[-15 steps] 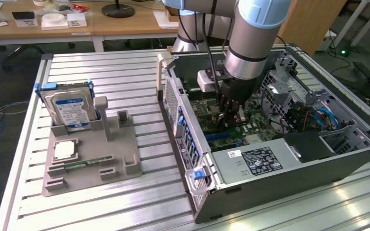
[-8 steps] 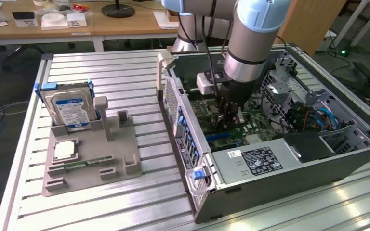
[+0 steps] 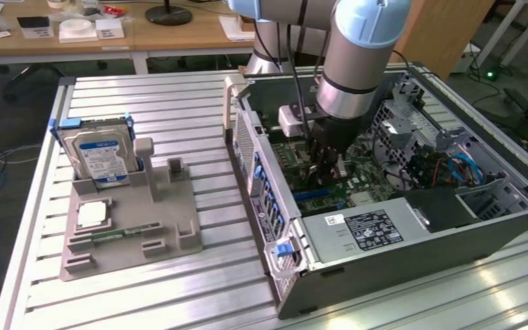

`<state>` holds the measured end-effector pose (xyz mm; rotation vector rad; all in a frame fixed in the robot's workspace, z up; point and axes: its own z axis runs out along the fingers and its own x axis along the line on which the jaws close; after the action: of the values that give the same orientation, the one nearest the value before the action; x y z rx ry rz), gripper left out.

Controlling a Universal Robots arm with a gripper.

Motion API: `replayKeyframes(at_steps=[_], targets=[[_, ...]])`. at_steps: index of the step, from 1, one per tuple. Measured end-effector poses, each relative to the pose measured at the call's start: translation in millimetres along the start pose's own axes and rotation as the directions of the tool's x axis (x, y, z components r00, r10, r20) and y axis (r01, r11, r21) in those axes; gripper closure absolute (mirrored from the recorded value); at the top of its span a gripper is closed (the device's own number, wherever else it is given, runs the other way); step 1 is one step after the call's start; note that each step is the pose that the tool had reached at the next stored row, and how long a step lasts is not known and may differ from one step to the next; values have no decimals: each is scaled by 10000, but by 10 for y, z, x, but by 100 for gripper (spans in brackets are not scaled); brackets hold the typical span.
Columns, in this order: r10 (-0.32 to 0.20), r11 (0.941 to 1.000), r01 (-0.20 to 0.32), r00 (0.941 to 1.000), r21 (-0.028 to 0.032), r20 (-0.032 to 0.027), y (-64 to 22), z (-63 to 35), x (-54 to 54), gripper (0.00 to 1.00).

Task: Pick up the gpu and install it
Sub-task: 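Insert the gpu into the slot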

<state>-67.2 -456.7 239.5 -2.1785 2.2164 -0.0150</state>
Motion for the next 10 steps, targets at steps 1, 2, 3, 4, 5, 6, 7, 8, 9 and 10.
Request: replayKeyframes(at_steps=[1, 2, 3, 4, 5, 6, 7, 8, 9, 10], targets=[[-10, 10000, 10, 10000, 0, 1, 2, 2, 0, 71], [-16, 10000, 16, 10000, 0, 2, 3, 4, 0, 71], [-21, 10000, 21, 10000, 0, 4, 7, 7, 0, 71], [-27, 10000, 27, 10000, 0, 8, 10, 10, 0, 71], [-36, 10000, 36, 10000, 0, 12, 13, 13, 0, 71], [-45, 10000, 45, 10000, -1, 18, 14, 17, 0, 71], [-51, 10000, 51, 10000, -1, 24, 15, 22, 0, 71], [-56, 10000, 56, 10000, 0, 30, 15, 27, 0, 71], [-59, 10000, 59, 10000, 0, 36, 15, 33, 0, 71], [-61, 10000, 61, 10000, -1, 40, 16, 41, 1, 71]])
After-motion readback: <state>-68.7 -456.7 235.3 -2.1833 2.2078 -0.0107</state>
